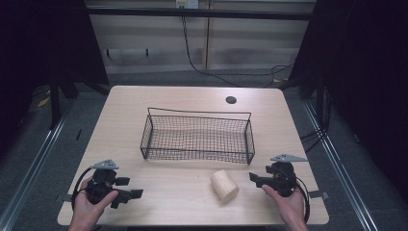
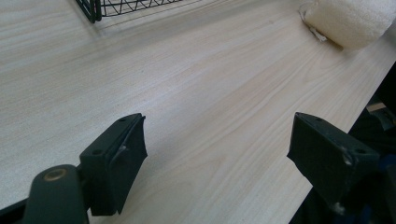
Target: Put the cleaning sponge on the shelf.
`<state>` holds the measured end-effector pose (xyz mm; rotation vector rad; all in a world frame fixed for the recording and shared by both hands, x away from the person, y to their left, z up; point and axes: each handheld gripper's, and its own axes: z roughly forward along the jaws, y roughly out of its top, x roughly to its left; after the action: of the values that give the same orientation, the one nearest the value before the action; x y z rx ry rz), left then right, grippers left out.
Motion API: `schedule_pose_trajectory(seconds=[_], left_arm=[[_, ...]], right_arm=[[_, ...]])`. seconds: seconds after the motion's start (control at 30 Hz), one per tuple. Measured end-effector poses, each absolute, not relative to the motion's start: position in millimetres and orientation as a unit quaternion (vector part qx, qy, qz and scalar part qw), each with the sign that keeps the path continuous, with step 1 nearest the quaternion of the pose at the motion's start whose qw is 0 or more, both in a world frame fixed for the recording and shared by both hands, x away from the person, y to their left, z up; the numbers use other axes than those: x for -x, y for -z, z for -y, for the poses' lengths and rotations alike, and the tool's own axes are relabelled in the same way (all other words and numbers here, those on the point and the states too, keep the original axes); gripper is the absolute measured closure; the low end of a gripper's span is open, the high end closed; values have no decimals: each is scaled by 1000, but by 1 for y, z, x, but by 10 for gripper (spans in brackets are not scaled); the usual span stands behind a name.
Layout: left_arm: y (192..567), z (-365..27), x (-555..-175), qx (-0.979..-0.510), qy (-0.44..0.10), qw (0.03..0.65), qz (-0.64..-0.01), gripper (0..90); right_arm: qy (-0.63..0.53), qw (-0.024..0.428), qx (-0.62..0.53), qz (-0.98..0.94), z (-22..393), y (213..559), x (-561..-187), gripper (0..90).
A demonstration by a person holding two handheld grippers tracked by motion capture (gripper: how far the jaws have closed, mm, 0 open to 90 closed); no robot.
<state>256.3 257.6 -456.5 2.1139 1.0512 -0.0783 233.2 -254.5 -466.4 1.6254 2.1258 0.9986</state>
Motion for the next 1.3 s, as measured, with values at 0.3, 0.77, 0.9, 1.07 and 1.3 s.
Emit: schedule_pose_trajectory(seconds=[0.3, 0.77, 0.9, 1.07, 1.3], left_arm=[[456, -258, -256, -828, 30, 380, -411, 186], [456, -258, -256, -829, 32, 381, -409, 186], [456, -258, -256, -828, 32, 381, -410, 186], [456, -258, -256, -829, 33, 380, -409, 186], [456, -258, -256, -830, 32, 378, -409, 186]], right_arm=[[-353, 121, -560, -740, 256, 457, -233, 288], [-350, 63, -561, -748, 252, 450, -235, 281], [-354, 44, -558, -749, 249, 447, -236, 236], [-354, 22, -554, -753, 249, 444, -238, 208], [-360, 15, -548, -755, 248, 437, -241, 200]])
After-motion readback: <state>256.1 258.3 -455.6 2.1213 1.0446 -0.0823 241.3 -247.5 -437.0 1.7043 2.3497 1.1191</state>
